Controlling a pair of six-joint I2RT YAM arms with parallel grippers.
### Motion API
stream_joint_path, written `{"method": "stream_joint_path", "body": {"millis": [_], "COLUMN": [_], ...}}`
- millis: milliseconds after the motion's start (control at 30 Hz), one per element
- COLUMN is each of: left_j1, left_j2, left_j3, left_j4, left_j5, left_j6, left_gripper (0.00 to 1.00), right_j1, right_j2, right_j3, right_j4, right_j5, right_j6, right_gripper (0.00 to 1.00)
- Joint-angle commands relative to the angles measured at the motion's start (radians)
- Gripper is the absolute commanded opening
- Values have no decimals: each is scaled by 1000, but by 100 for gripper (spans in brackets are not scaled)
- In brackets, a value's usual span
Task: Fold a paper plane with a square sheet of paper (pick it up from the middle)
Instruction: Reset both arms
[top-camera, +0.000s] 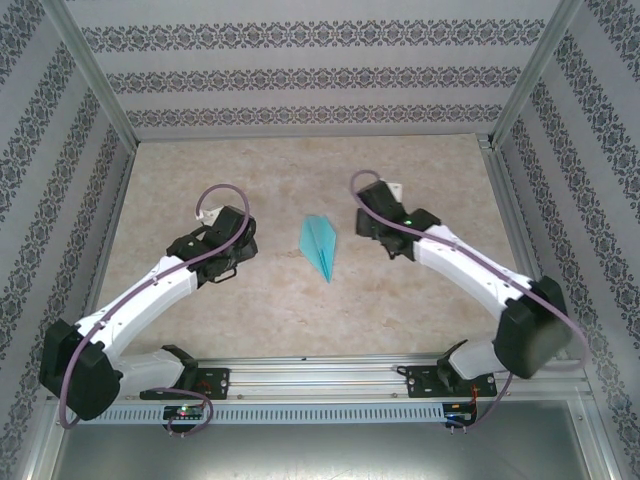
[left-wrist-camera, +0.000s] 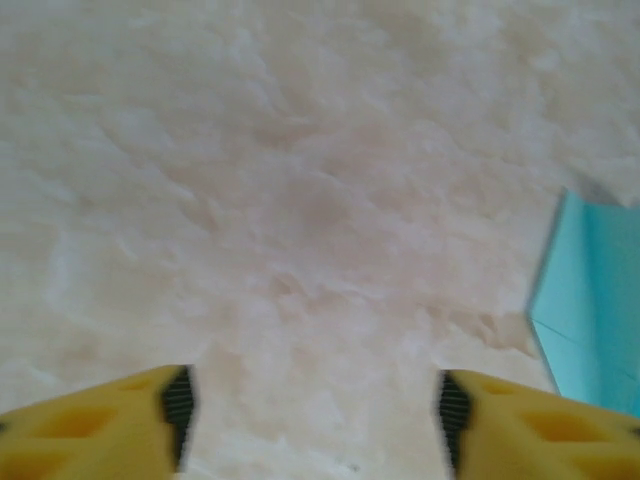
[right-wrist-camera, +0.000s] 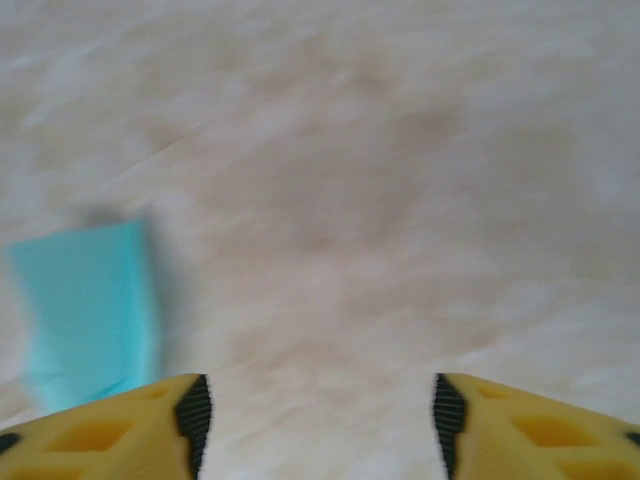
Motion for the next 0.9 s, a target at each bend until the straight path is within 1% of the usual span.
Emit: {"method": "stream_joint_path", "body": {"millis": [0, 33, 67, 100, 167, 200, 267, 333, 433, 533, 600, 633, 667, 700, 733, 800, 867], "left_j1": [52, 70, 92, 121, 181, 213, 249, 268, 296, 312, 323, 333, 343, 349, 356, 364, 372], "left_j2": [-23, -25, -27, -26, -26, -26, -27, -26, -23, -16, -5, 2, 15, 28, 42, 77, 108], "left_j3": [-41, -48, -57, -62, -81, -93, -124, -155, -199, -246, -276, -298, -316, -336, -354, -388, -420], "left_j4": [-6, -1, 0, 2, 36, 66, 147, 221, 332, 460, 536, 589, 642, 698, 749, 854, 954], "left_j5": [-130, -145, -177, -205, -221, -223, -239, -283, -309, -318, -324, -314, -298, -284, -267, -244, -224], "left_j6": [45, 54, 53, 54, 80, 104, 164, 235, 343, 458, 508, 531, 555, 578, 602, 640, 660], "left_gripper": [91, 95, 99, 100, 100, 100, 100, 100, 100, 100, 100, 100, 100, 100, 100, 100, 100], "right_j1": [-65, -83, -98, -118, -157, -180, -233, -284, -349, -377, -391, -405, -417, -421, -431, -443, -448], "right_j2": [-57, -67, -78, -89, -97, -97, -93, -96, -95, -69, -58, -41, -25, -28, -34, -26, 10], "right_j3": [-95, -115, -130, -155, -206, -231, -282, -340, -444, -494, -532, -565, -589, -584, -591, -630, -656], "right_j4": [104, 123, 136, 161, 245, 284, 369, 467, 666, 778, 870, 955, 1023, 1017, 1047, 1160, 1250], "right_j5": [212, 249, 290, 324, 352, 371, 325, 285, 137, 56, -6, -56, -76, -77, -119, -196, -205], "right_j6": [-108, -138, -171, -205, -299, -320, -368, -389, -436, -477, -496, -503, -503, -505, -516, -552, -566], "right_gripper": [69, 70, 78, 83, 85, 91, 91, 92, 92, 92, 92, 92, 92, 92, 92, 92, 93]}}
